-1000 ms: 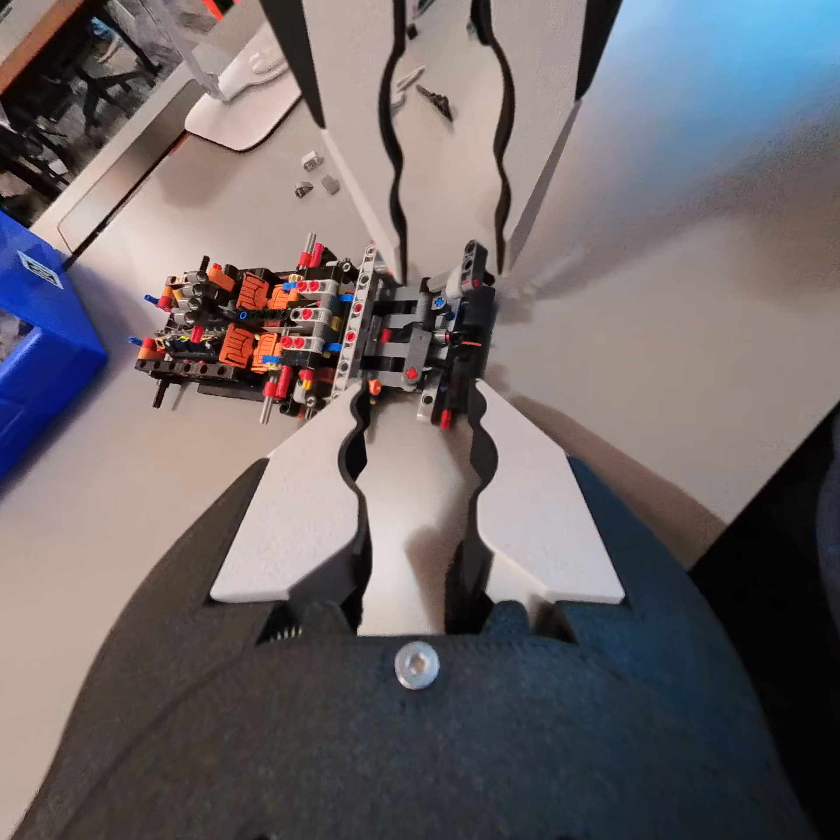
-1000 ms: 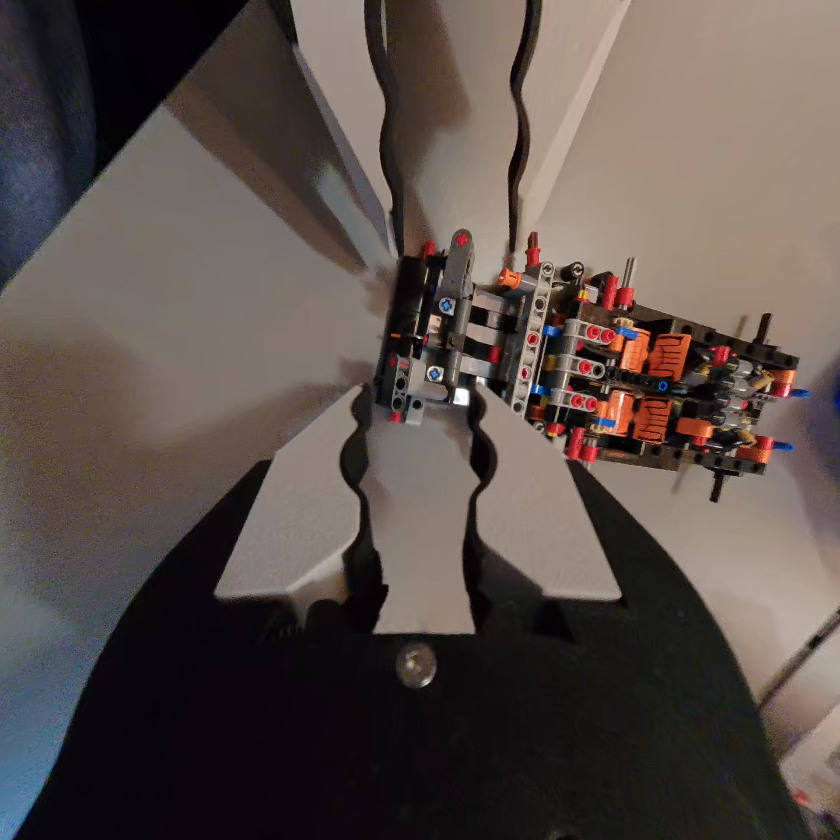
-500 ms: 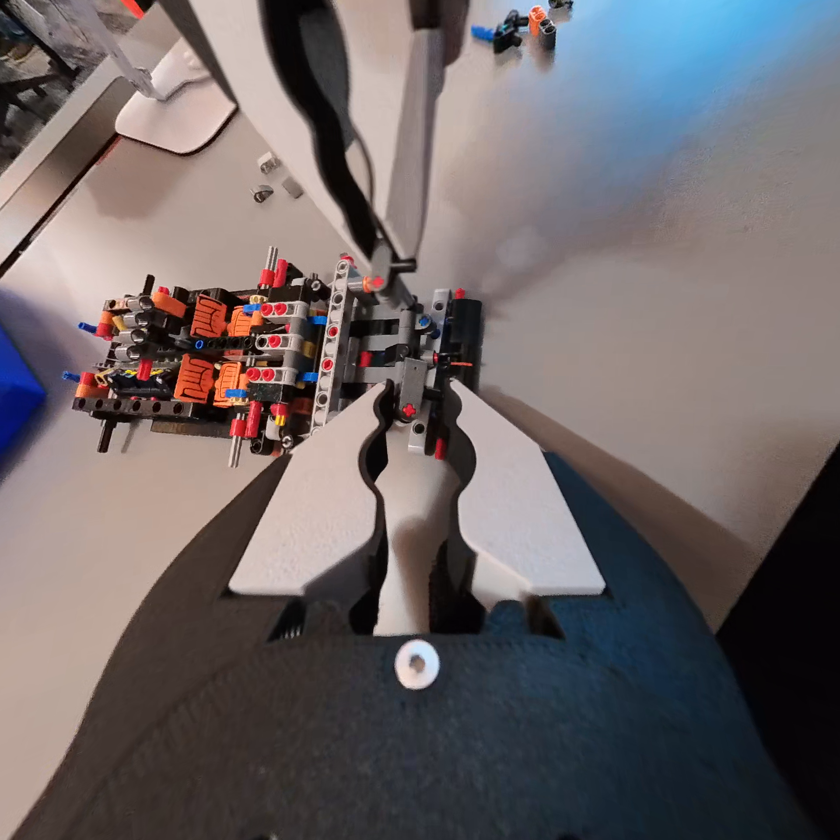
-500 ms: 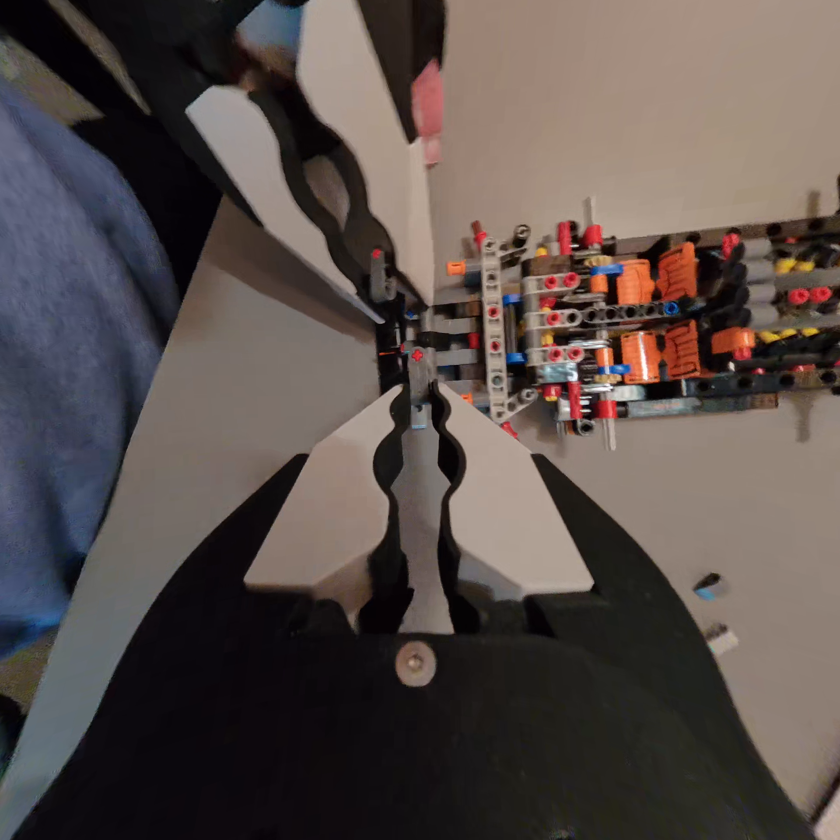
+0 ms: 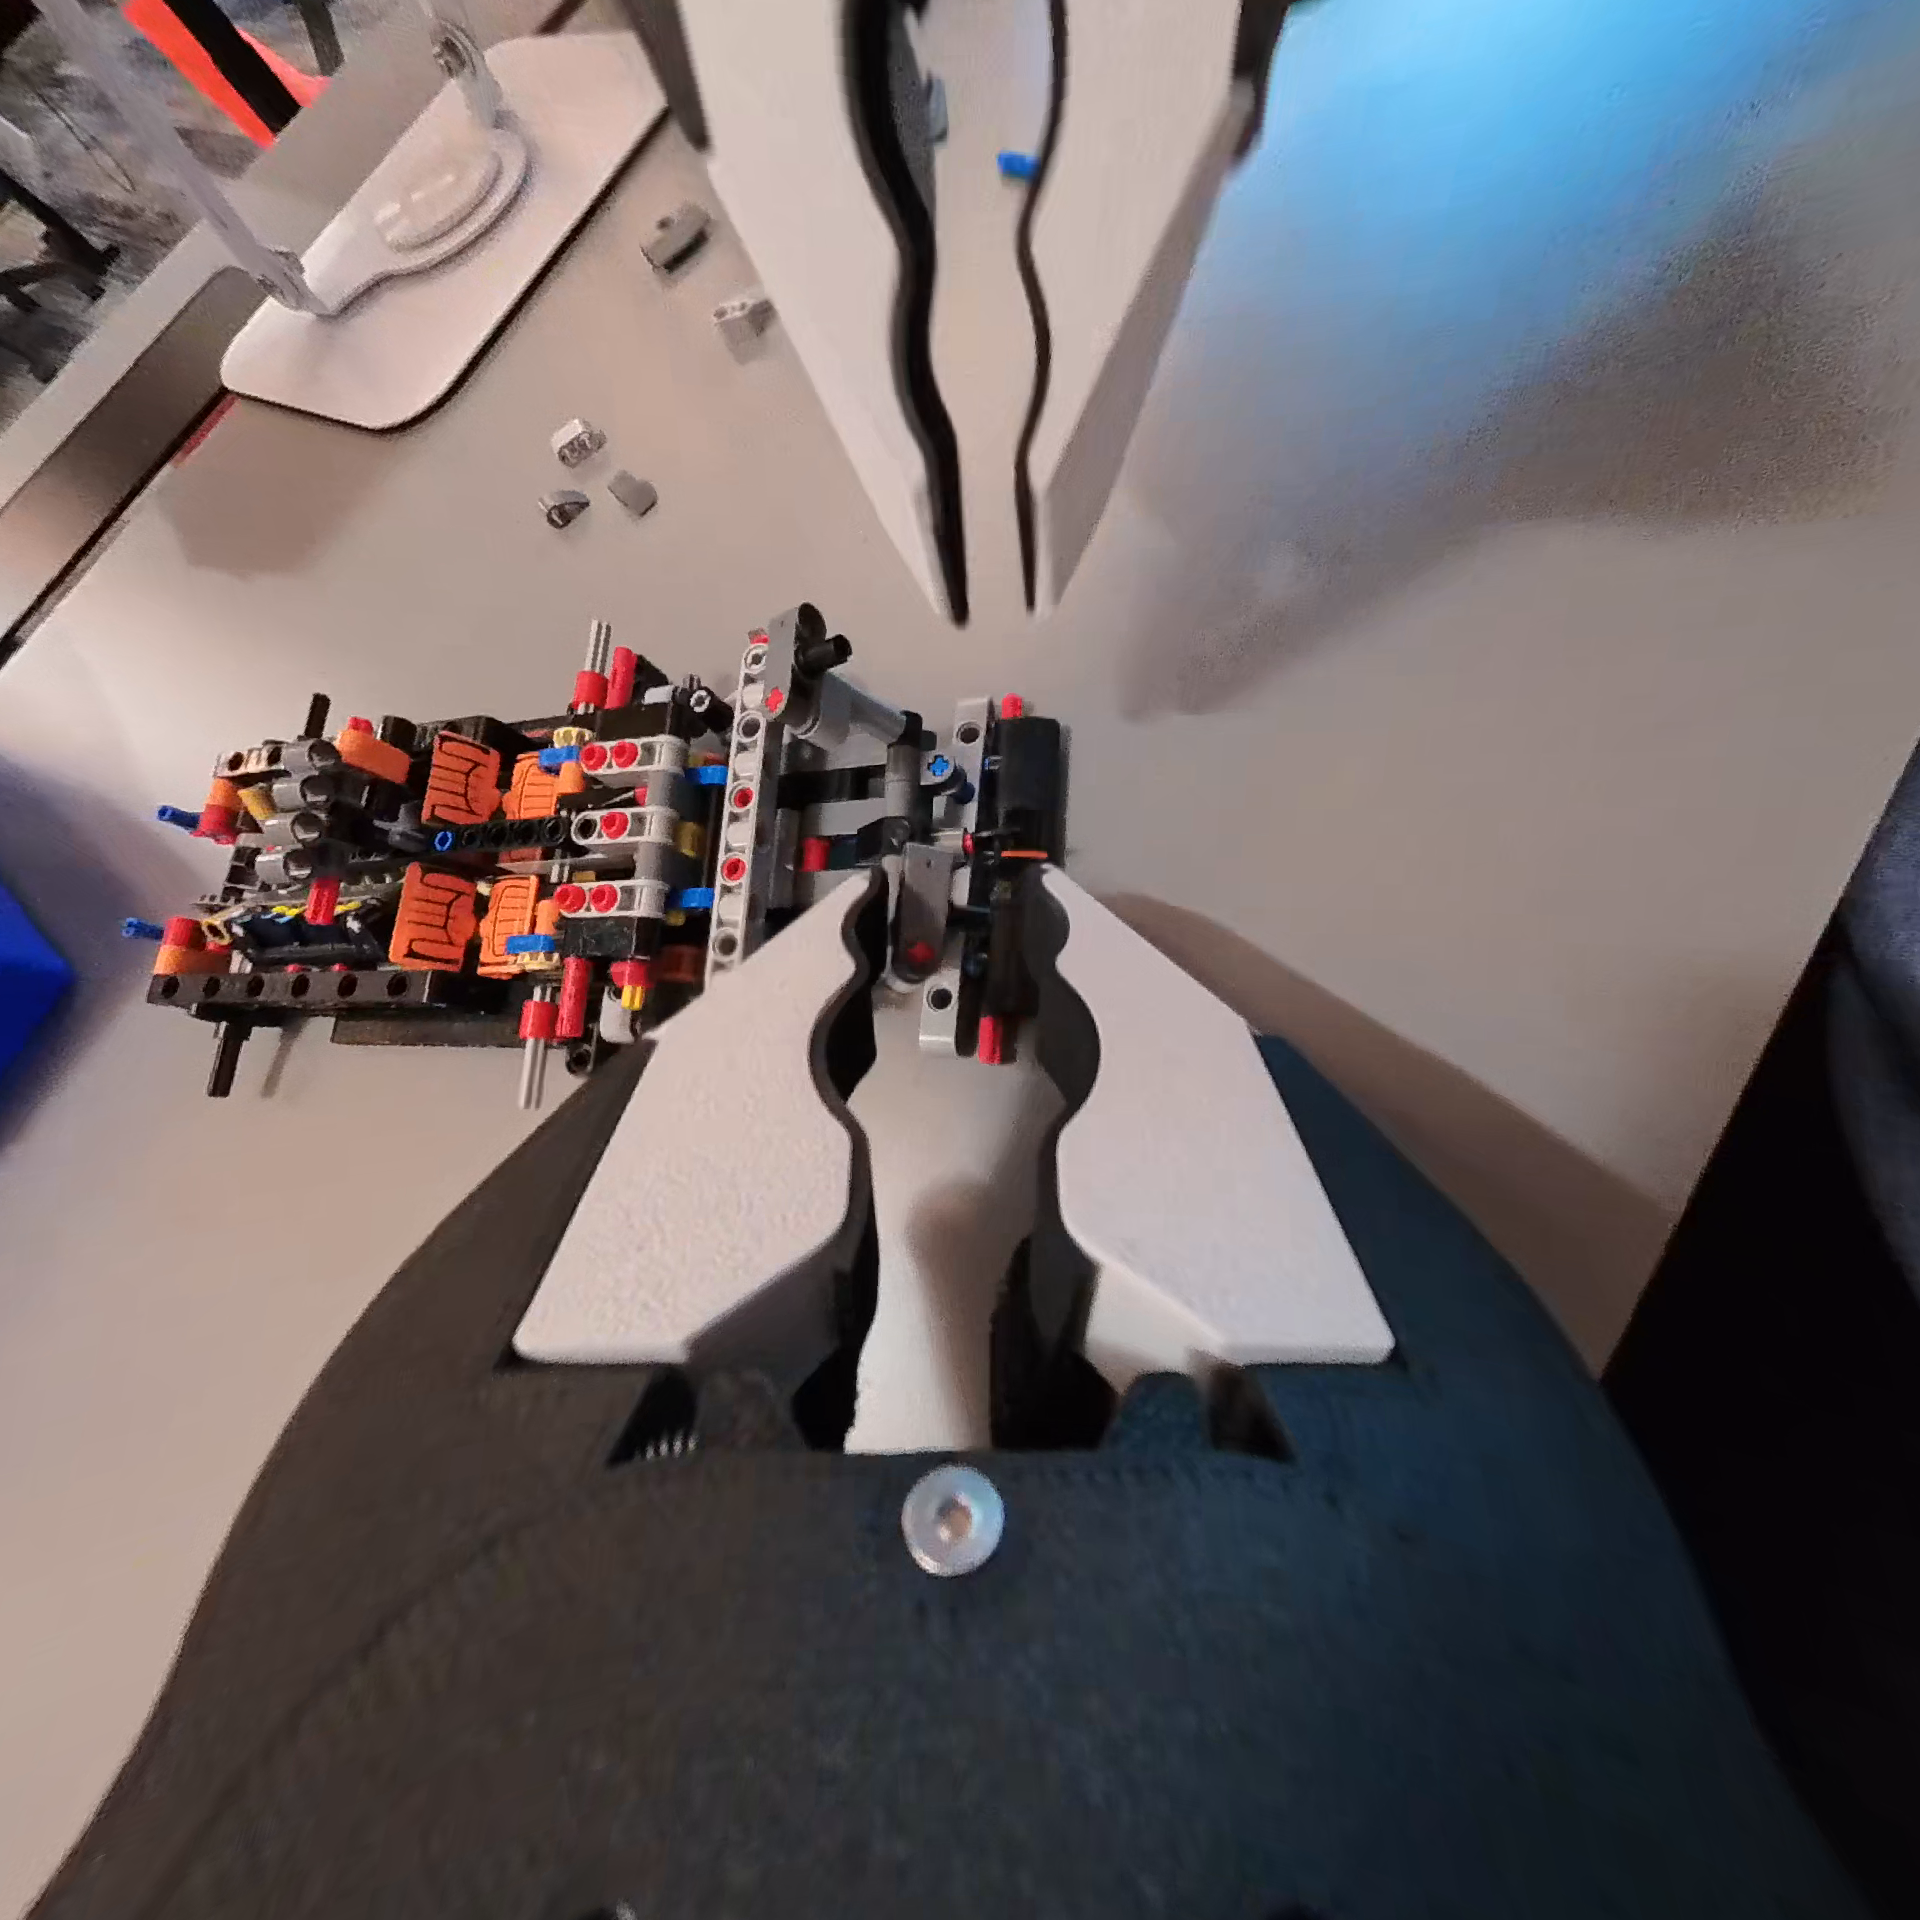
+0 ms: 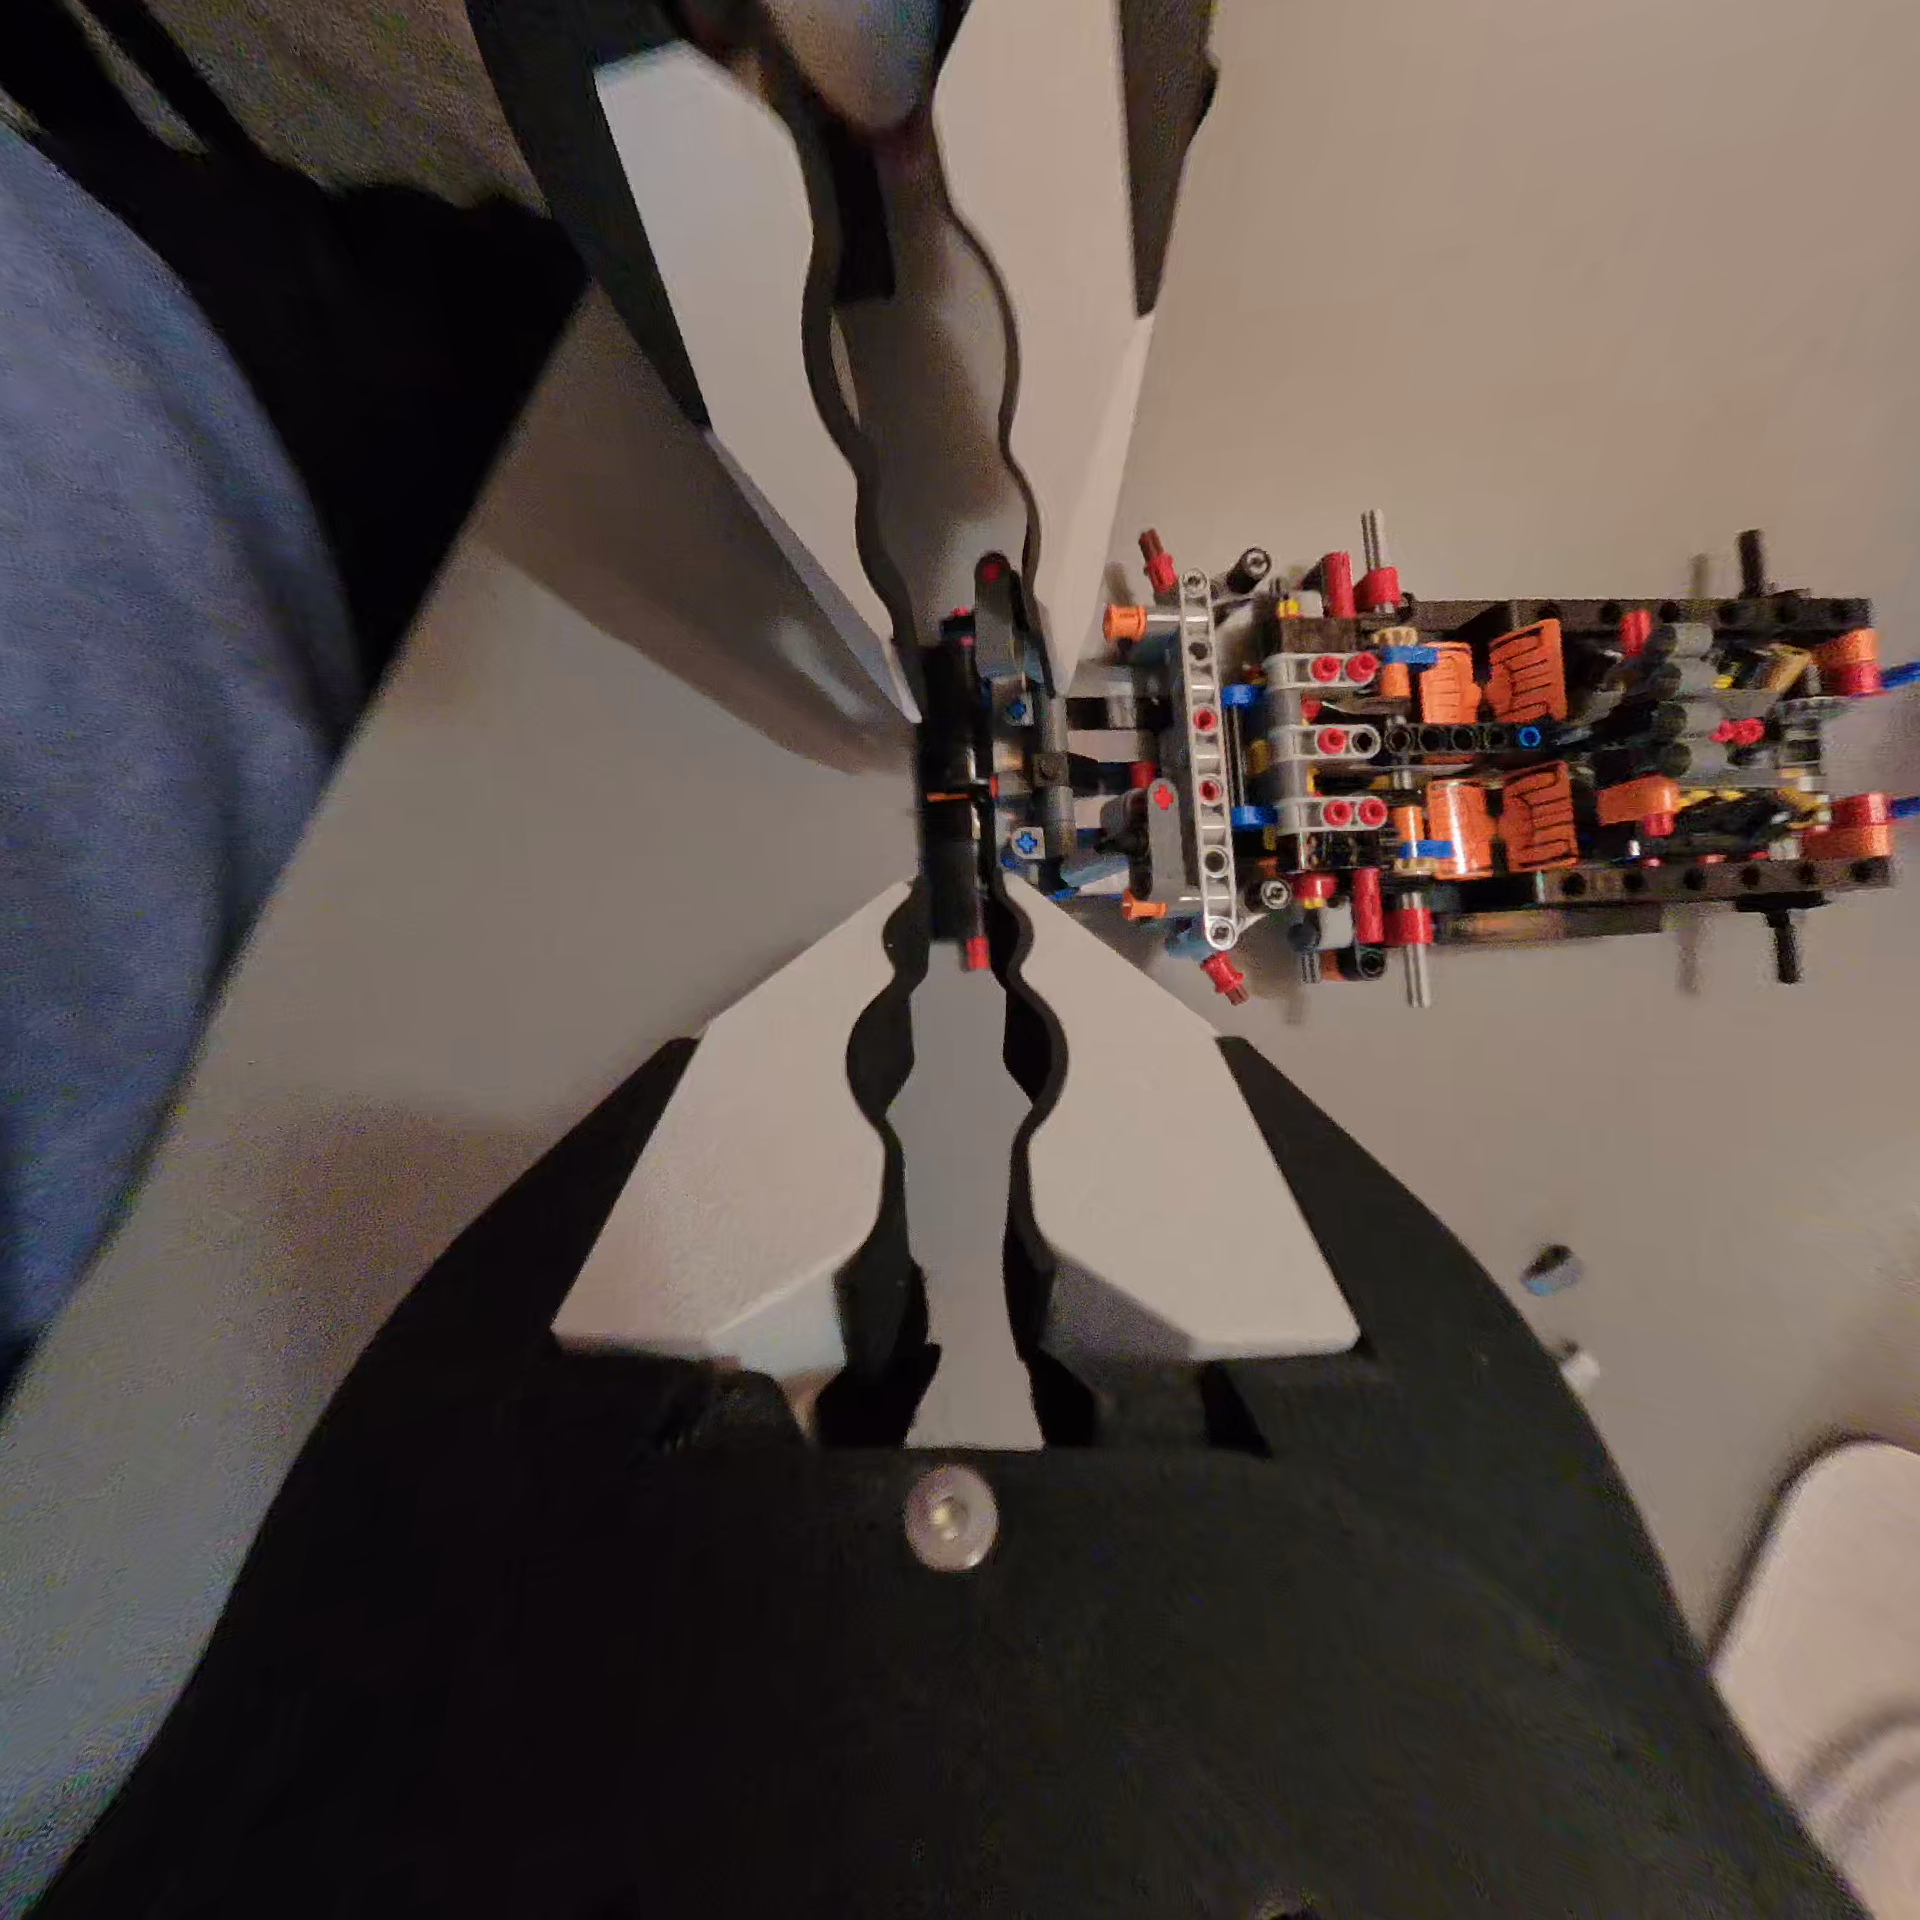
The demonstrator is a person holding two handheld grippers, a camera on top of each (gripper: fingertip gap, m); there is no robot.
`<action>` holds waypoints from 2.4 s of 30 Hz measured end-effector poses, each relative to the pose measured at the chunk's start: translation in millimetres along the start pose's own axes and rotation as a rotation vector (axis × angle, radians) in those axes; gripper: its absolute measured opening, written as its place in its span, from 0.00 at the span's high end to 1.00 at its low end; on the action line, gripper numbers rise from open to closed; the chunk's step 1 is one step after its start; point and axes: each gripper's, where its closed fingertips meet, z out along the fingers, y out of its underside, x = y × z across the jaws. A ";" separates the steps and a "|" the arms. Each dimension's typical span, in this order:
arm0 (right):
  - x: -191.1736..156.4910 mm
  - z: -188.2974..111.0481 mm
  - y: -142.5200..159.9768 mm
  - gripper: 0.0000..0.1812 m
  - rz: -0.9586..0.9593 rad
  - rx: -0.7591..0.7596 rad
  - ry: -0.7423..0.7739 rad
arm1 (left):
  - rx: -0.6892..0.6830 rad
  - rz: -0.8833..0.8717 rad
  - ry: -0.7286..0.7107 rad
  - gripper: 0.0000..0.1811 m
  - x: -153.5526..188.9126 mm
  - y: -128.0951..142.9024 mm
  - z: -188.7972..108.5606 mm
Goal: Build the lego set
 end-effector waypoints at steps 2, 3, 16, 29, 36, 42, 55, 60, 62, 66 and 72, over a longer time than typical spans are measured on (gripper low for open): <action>5.7 9.3 2.9 0.99 -0.053 0.003 0.089 | -0.006 0.023 -0.007 0.86 -1.5 -1.3 3.0; 6.8 13.2 3.8 0.99 -0.054 0.015 0.104 | -0.006 0.029 -0.007 0.86 -2.3 -2.8 4.2; 14.2 22.6 12.5 1.00 0.087 0.163 0.146 | -0.054 0.106 -0.018 0.85 -1.8 -5.5 20.8; 18.7 34.6 20.9 0.99 0.332 0.251 0.091 | -0.084 0.082 -0.020 0.82 -2.7 -6.7 26.6; 24.1 27.5 27.3 1.00 0.397 0.269 0.152 | -0.081 0.089 -0.033 0.82 -3.9 -8.9 30.0; 26.4 30.2 30.7 0.89 0.479 0.266 0.139 | -0.095 0.140 -0.053 0.82 -4.0 -11.1 32.8; 28.3 36.2 26.7 0.95 0.633 0.307 0.003 | -0.085 0.120 -0.053 0.83 -6.8 -9.0 32.8; 28.2 36.7 25.5 0.95 0.691 0.316 -0.046 | -0.077 0.109 -0.046 0.83 -6.6 -9.3 32.7; 28.1 36.4 25.4 0.96 0.712 0.323 -0.062 | -0.077 0.114 -0.044 0.83 -6.5 -9.0 32.7; 28.5 37.2 24.8 0.96 0.723 0.323 -0.065 | -0.073 0.108 -0.043 0.83 -8.2 -8.5 32.3; 29.2 41.0 21.1 0.96 0.713 0.280 -0.071 | -0.103 0.088 0.030 0.89 5.4 0.3 41.5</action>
